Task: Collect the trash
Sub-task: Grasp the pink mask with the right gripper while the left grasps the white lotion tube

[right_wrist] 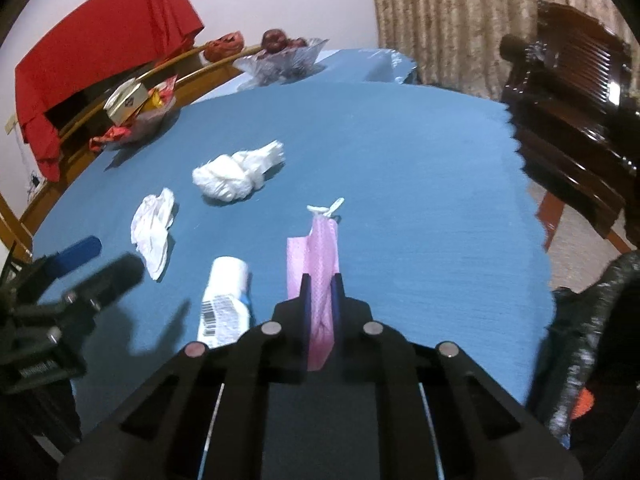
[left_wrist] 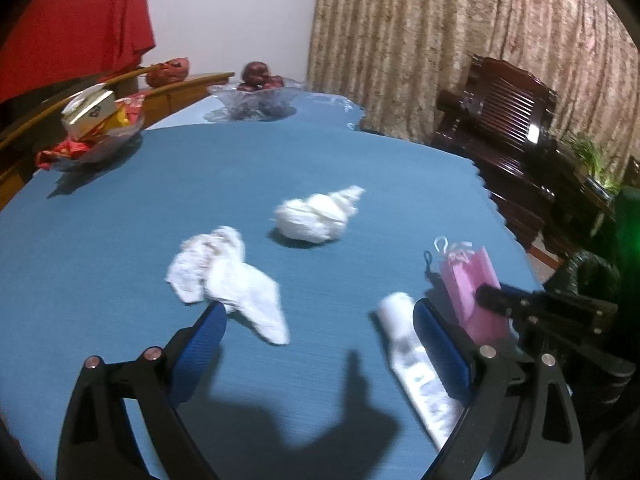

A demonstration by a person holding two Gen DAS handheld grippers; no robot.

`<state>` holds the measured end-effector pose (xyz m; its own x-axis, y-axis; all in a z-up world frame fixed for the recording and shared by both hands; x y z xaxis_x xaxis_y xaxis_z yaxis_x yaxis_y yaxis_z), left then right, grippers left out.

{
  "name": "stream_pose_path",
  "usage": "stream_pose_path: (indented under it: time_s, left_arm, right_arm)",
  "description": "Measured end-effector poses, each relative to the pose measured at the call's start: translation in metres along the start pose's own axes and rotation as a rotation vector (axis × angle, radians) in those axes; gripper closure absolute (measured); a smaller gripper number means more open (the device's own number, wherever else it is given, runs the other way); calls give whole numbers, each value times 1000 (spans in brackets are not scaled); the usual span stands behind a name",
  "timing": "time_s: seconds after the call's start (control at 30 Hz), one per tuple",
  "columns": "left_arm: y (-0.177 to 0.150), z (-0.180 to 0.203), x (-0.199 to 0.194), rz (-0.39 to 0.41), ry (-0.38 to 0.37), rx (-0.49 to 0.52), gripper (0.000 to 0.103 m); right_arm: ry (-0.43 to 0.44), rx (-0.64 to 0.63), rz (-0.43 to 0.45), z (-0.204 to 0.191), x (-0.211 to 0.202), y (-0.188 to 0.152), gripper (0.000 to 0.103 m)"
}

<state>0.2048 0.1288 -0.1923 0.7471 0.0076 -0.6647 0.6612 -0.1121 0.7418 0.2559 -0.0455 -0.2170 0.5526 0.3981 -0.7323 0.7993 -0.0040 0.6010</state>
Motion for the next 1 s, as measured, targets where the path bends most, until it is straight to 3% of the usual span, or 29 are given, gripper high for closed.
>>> stream_pose_path:
  time_s: [0.2,0.4,0.73,1.0]
  left_arm:
    - [0,36,9,-36,-48,38,11]
    - [-6,61,23,-86,-50,68,11]
    - [-17,74,38,-143,-82,18,17]
    - [-19,82,47,-163,-57,42,18]
  right_arm:
    - [-20,26,31,22,-20,3,95]
    - [-27,40,38,33,-26,1,95]
    - [-8,38,39,33,-28,-4,95]
    - [-6,46,38,33,-28,-5,95]
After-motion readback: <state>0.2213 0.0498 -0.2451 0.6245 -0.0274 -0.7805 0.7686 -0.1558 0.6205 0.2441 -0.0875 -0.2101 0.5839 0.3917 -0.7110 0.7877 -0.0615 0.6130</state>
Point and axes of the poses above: each gripper's, at about its wrist camera, not at the fingertips, and x roughly the way its jaws point, z to its right, y to its top, the point moved 5 cm from there along x, roughly the way its jaws point, and after that the axes turned 14 degrees about x, right-handed, at the moved point
